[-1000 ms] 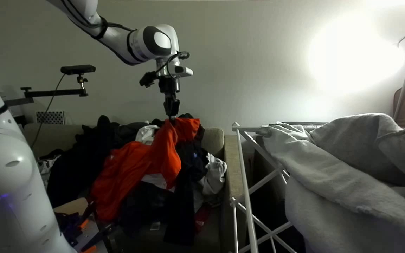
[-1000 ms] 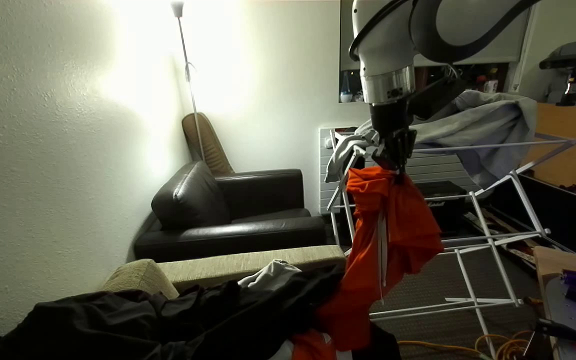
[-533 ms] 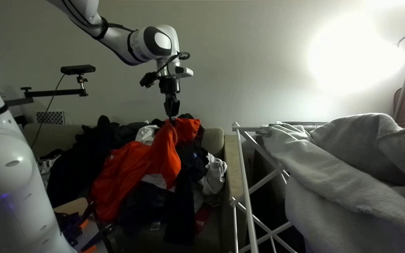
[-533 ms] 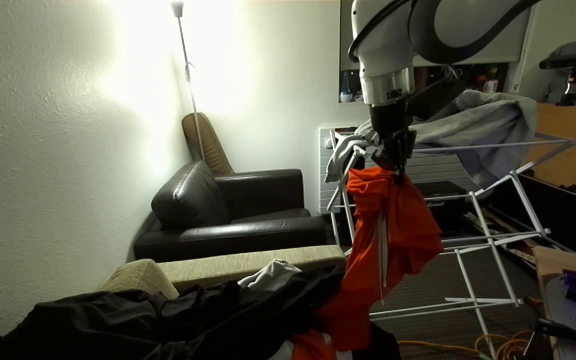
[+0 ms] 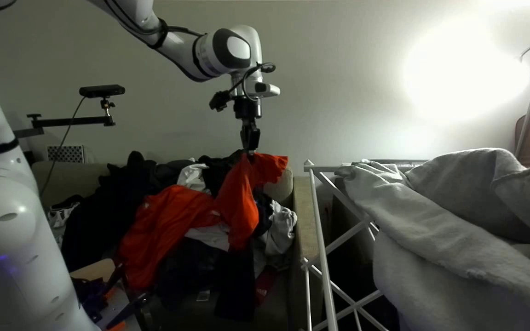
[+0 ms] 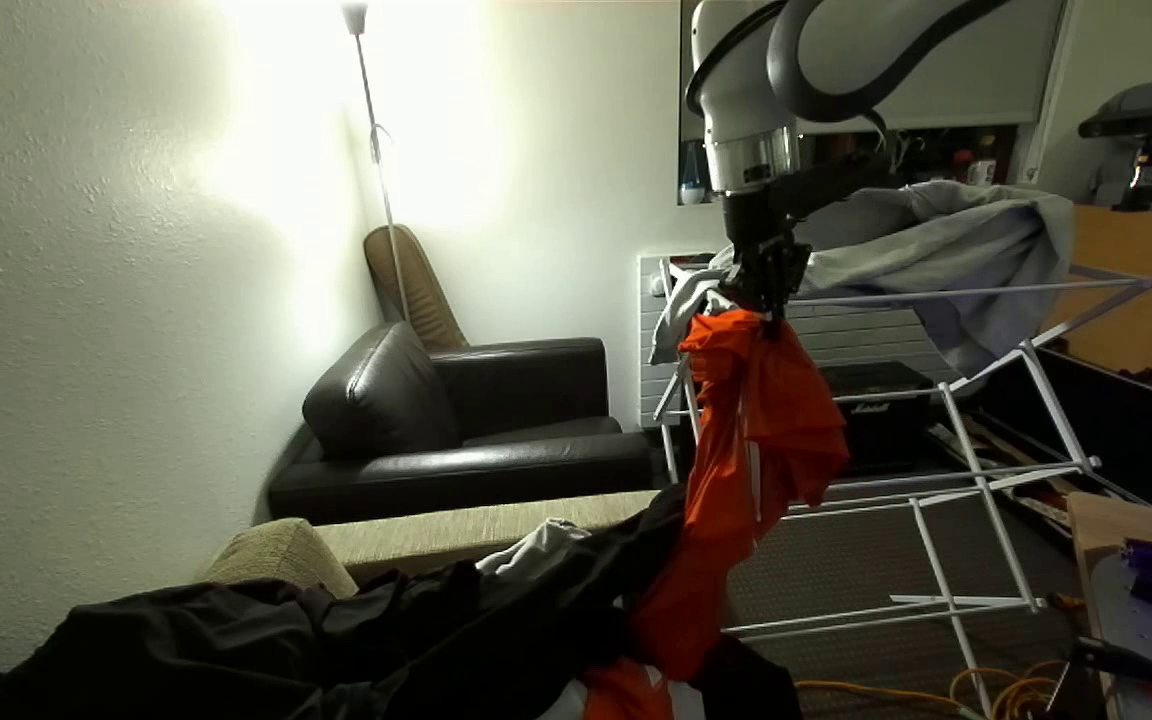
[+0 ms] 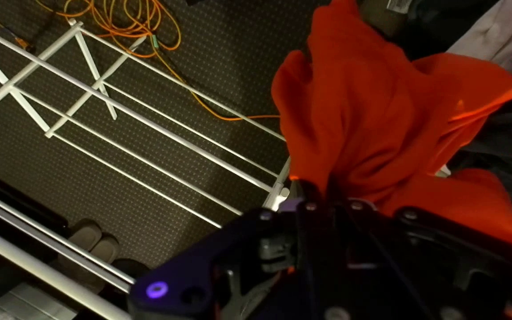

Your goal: Put the orange shirt on the drying rack

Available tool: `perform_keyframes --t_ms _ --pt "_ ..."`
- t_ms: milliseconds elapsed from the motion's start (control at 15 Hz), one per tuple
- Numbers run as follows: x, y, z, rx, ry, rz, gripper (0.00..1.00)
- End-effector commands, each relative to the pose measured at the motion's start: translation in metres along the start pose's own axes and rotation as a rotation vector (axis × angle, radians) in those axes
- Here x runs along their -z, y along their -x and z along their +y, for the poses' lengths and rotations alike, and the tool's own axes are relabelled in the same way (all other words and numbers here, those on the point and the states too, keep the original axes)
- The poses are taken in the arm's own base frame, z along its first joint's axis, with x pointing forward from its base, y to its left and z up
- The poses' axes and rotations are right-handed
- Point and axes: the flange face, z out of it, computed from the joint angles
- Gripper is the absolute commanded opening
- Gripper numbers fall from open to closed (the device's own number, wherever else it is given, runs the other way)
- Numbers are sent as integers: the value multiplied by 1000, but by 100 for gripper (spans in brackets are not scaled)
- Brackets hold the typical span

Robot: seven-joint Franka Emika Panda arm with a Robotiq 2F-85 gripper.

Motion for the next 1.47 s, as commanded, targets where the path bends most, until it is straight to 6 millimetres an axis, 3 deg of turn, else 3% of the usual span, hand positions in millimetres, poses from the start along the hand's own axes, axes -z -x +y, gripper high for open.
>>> perform_keyframes --t_ms 0,200,600,1400 --pt "2 -33 18 -73 1 21 1" --pt "10 -56 33 -118 -4 33 1" --pt "45 -88 61 -182 -30 97 1" --pt "94 -122 125 -355 -82 171 1"
